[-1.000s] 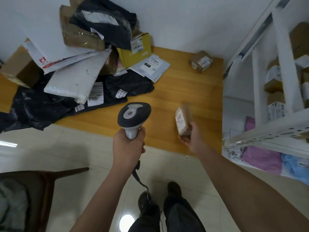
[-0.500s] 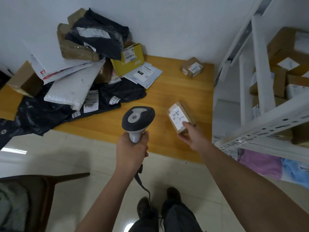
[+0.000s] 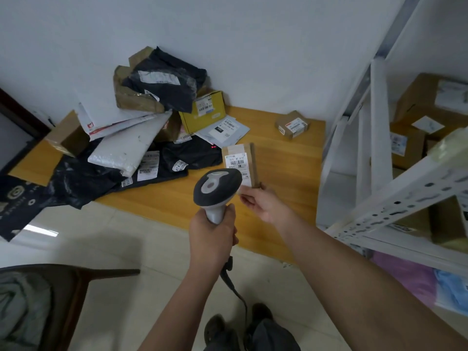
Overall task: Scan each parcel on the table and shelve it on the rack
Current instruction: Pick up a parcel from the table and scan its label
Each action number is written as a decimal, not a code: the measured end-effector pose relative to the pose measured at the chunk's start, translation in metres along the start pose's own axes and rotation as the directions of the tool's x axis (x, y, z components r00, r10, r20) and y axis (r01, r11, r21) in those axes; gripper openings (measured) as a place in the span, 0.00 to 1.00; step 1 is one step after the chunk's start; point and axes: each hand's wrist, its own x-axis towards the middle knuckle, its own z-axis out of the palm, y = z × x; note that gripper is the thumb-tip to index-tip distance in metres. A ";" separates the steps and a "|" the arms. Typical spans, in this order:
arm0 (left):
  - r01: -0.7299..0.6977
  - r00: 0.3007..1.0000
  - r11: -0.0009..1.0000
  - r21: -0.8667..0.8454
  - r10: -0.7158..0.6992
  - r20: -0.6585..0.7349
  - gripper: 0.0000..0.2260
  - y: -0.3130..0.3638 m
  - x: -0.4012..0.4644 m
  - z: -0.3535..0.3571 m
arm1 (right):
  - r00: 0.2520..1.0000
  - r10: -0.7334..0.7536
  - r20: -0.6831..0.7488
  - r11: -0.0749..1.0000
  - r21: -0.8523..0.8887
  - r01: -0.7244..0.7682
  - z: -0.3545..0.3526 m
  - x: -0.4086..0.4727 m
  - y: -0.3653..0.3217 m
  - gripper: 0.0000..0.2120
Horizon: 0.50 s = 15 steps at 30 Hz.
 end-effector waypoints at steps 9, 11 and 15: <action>-0.046 0.998 0.989 0.142 0.051 -0.030 0.15 0.006 -0.006 0.000 | 0.998 0.046 0.037 0.996 0.069 -0.048 0.017 0.005 0.000 0.18; -0.054 0.997 0.987 0.149 0.062 -0.046 0.14 0.008 -0.007 -0.001 | 0.998 0.047 0.049 0.996 0.067 -0.050 0.019 0.006 0.001 0.19; -0.058 0.995 0.989 0.136 0.068 -0.073 0.14 0.012 -0.009 -0.002 | 0.996 0.047 0.072 0.996 0.078 -0.053 0.022 0.008 0.002 0.20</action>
